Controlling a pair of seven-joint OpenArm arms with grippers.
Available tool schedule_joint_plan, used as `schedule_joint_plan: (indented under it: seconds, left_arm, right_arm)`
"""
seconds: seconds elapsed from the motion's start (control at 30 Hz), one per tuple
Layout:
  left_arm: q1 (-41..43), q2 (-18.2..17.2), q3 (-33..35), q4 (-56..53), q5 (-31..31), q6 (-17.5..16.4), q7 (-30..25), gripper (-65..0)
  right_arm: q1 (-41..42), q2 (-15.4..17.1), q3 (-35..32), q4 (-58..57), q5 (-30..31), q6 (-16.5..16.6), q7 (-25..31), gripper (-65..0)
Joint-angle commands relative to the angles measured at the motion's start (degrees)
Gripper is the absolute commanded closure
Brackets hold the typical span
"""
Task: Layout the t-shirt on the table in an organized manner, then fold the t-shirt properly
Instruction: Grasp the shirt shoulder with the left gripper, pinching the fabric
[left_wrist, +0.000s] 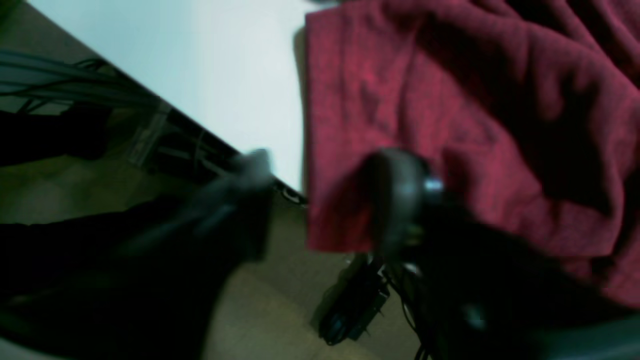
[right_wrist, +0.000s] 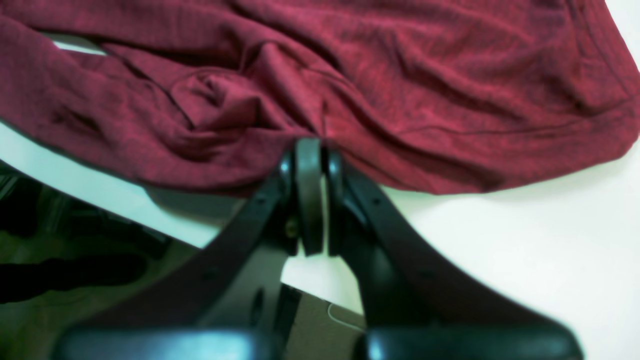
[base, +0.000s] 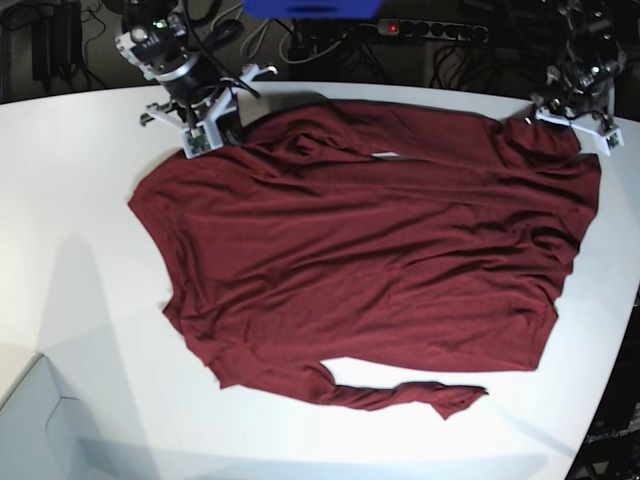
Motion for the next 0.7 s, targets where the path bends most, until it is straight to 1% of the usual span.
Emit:
schedule_joint_plan:
  seconds: [0.0,0.07,0.1,0.13,0.37,0.53,0.67]
  left_arm:
    - [0.5,-0.5,-0.1,0.0,1.2,0.2,1.3,-17.5]
    - [0.4,-0.5,-0.3,-0.1,1.2,0.2,1.3,-8.2]
    - [0.4,-0.5,-0.4,-0.1,1.2,0.2,1.3,-5.1]
    - [0.4,-0.5,-0.4,-0.1,1.2,0.2,1.3,-4.3]
    - [0.6,-0.6,-0.6,2.1,1.2,0.2,1.3,-3.8]
    - [1.0,-1.1,-0.7,8.3,1.6,0.2,2.0,-3.8]
    - [1.0,-2.3,-2.7,13.3,1.3,0.2,2.0,-3.8]
  right_arm:
    - [-0.1,0.0,0.0,0.8,0.5,0.4,1.3,0.0]
    - [-0.1,0.0,0.0,0.8,0.5,0.4,1.3,0.0]
    - [-0.1,0.0,0.0,0.8,0.5,0.4,1.3,0.0]
    - [-0.1,0.0,0.0,0.8,0.5,0.4,1.3,0.0]
    - [-0.1,0.0,0.0,0.8,0.5,0.4,1.5,0.0]
    - [-0.1,0.0,0.1,1.3,0.5,0.4,1.5,0.0]
    - [1.3,0.0,0.5,1.4,0.5,0.4,1.6,0.0]
